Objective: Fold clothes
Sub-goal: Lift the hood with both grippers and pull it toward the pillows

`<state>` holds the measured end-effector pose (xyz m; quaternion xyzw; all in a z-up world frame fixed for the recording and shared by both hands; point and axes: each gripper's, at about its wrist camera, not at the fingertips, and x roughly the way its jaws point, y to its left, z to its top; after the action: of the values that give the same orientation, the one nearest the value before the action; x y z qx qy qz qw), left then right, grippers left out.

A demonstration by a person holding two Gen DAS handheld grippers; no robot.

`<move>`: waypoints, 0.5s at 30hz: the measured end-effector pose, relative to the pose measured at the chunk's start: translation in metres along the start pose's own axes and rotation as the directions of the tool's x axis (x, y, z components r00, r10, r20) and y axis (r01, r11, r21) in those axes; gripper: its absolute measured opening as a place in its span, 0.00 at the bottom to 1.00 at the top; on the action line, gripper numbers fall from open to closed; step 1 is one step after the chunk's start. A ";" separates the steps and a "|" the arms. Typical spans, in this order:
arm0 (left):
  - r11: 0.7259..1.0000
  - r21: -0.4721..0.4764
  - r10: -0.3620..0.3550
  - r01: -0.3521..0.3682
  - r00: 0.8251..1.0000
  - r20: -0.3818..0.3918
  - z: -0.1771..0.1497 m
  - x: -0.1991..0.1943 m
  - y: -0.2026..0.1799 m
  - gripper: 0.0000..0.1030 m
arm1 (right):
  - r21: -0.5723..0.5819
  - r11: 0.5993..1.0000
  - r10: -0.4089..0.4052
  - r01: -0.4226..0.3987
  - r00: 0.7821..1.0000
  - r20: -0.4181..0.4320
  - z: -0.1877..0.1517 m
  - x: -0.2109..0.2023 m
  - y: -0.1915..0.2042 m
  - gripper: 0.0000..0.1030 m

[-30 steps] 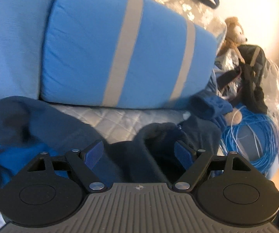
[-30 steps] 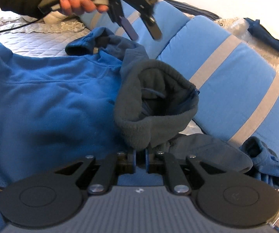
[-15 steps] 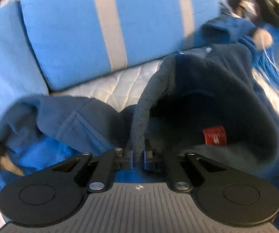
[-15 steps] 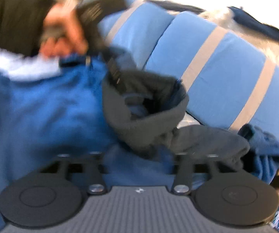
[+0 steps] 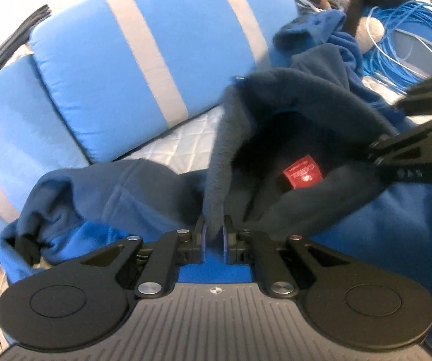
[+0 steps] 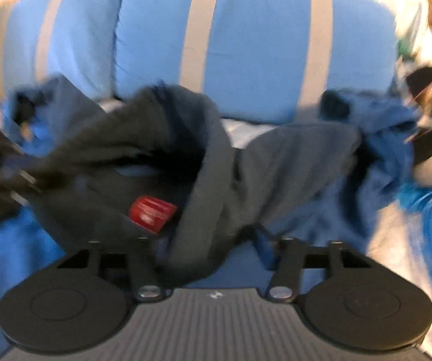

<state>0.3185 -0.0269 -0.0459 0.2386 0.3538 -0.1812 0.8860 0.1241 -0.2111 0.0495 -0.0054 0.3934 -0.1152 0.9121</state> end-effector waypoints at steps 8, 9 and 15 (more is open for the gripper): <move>0.977 -0.207 -0.039 0.043 0.999 0.025 -0.030 0.011 0.023 0.11 | 0.288 0.955 0.080 -0.073 0.997 -0.013 -0.020 -0.002 -0.038 0.18; 0.973 -0.226 -0.047 0.055 0.998 0.039 -0.031 0.012 0.027 0.15 | 0.362 0.925 0.133 -0.116 0.991 -0.023 -0.024 0.002 -0.047 0.17; 0.999 -0.042 0.016 -0.011 0.993 0.121 -0.023 0.007 0.012 0.43 | 0.535 0.825 0.253 -0.184 0.966 -0.059 -0.040 0.015 -0.072 0.14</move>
<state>0.3168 -0.0055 -0.0625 0.2113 0.3013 -0.1823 0.9118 0.0904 -0.2808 0.0181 0.2961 0.4021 -0.1129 0.8590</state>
